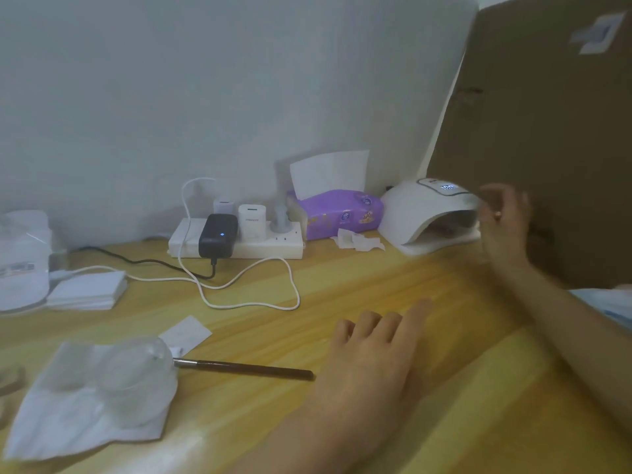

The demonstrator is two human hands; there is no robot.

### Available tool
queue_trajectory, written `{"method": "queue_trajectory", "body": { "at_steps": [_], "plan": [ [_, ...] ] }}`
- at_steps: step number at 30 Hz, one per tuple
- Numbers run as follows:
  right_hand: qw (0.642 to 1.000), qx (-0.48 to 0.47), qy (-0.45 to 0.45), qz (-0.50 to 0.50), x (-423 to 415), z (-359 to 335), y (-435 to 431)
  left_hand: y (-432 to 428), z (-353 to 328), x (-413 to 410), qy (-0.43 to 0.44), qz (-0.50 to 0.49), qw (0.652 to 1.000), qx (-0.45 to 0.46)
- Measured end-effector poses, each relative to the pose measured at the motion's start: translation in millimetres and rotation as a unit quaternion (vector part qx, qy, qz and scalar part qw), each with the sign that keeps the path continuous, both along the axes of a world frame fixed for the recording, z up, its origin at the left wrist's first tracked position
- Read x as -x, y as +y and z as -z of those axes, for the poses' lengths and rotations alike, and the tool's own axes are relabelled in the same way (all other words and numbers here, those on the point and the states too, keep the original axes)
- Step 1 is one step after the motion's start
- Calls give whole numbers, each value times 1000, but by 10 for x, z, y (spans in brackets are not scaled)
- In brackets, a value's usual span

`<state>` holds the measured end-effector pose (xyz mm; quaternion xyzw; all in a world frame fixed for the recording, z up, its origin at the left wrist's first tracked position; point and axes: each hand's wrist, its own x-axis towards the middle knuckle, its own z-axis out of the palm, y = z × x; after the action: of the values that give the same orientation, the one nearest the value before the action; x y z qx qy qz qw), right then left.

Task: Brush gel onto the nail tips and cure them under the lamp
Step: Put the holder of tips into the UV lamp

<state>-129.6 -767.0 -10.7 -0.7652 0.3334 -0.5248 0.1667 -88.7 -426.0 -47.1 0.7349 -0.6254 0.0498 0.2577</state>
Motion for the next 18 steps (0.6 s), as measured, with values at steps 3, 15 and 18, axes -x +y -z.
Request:
{"method": "queue_trajectory", "body": {
  "at_steps": [3,15,18],
  "plan": [
    [983,81,168,-3,-127,-176,27,3,-2,-3,9,3,1000,4],
    [935,88,340,60,-443,-427,-36,-31,19,-8,12,-4,1000,12],
    [908,124,392,81,-456,-497,9,-72,19,19,-3,-13,1000,-25]
  ]
}}
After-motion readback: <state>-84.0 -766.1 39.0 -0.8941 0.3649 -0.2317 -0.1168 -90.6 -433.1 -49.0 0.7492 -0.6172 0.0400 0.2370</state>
